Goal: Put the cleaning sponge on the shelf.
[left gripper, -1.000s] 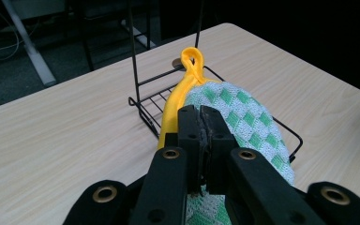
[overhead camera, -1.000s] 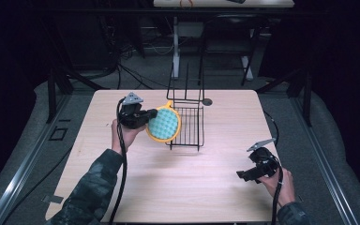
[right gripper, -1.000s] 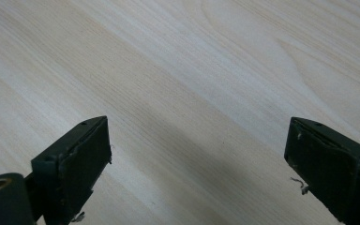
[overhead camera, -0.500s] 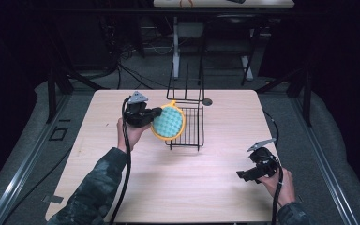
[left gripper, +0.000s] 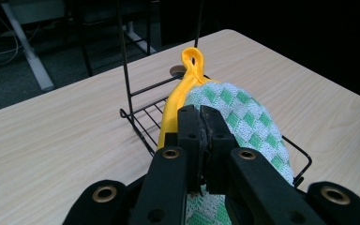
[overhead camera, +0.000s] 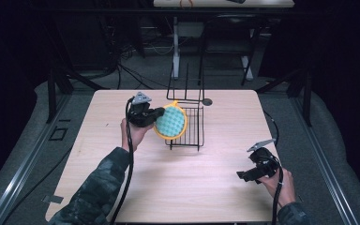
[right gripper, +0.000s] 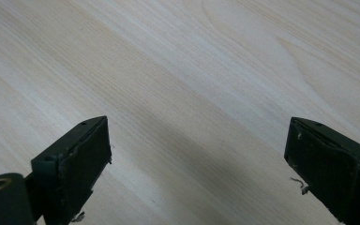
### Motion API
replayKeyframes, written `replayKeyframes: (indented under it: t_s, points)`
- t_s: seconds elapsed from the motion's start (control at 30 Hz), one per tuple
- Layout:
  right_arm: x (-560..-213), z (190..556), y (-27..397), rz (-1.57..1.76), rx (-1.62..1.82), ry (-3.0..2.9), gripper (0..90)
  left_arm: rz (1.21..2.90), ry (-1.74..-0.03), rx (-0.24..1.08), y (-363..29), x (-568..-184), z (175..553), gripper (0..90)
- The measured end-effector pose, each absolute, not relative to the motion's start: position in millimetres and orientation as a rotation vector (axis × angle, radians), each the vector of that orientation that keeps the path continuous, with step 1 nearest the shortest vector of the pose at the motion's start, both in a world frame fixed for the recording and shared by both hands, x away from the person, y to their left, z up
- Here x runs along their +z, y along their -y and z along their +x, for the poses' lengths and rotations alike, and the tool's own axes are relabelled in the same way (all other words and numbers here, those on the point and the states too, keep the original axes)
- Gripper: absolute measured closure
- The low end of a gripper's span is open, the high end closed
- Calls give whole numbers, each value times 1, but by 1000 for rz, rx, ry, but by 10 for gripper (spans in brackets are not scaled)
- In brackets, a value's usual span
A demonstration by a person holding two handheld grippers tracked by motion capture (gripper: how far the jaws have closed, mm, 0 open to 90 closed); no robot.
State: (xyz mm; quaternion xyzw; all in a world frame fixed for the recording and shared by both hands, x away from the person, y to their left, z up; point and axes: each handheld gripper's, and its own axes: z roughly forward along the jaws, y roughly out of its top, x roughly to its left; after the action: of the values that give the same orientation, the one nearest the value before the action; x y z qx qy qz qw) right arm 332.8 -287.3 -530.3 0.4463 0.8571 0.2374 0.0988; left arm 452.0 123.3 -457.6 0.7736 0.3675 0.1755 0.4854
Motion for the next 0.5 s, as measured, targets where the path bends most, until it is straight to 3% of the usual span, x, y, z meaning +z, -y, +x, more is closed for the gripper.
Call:
replayKeyframes:
  t_s: [0.5]
  points:
    - [-531,326,292,1342,692,-2520,69,1886,-894,428,-112,-467,458,881]
